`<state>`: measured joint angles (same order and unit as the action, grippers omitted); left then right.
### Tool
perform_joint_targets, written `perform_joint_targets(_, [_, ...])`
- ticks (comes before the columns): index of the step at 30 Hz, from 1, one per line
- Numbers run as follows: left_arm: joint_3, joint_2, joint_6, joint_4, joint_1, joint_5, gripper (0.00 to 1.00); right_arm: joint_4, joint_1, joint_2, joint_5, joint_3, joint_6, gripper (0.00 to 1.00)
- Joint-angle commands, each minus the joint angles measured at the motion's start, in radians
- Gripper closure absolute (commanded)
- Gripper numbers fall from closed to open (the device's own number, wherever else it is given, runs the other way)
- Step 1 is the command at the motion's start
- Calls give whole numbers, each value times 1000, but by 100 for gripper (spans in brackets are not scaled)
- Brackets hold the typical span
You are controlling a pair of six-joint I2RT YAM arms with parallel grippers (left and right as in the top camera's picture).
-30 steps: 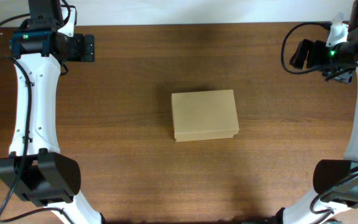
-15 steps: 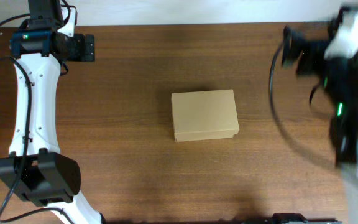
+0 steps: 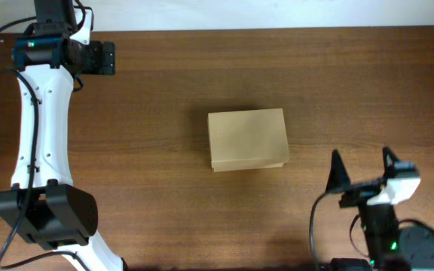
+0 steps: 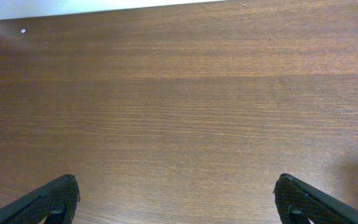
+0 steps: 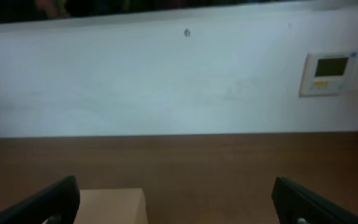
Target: Pack container
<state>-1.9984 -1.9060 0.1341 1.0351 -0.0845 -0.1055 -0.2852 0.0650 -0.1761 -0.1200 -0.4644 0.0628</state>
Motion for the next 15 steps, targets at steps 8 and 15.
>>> perform_joint_targets(8, [-14, 4, 2, 1, -2, 4, 0, 85, 6, 173, 21, 264, -2, 1])
perform_joint_targets(15, [-14, 4, 2, 1, -2, 4, 0, 84, 6, 173, 70, 308, -3, 1])
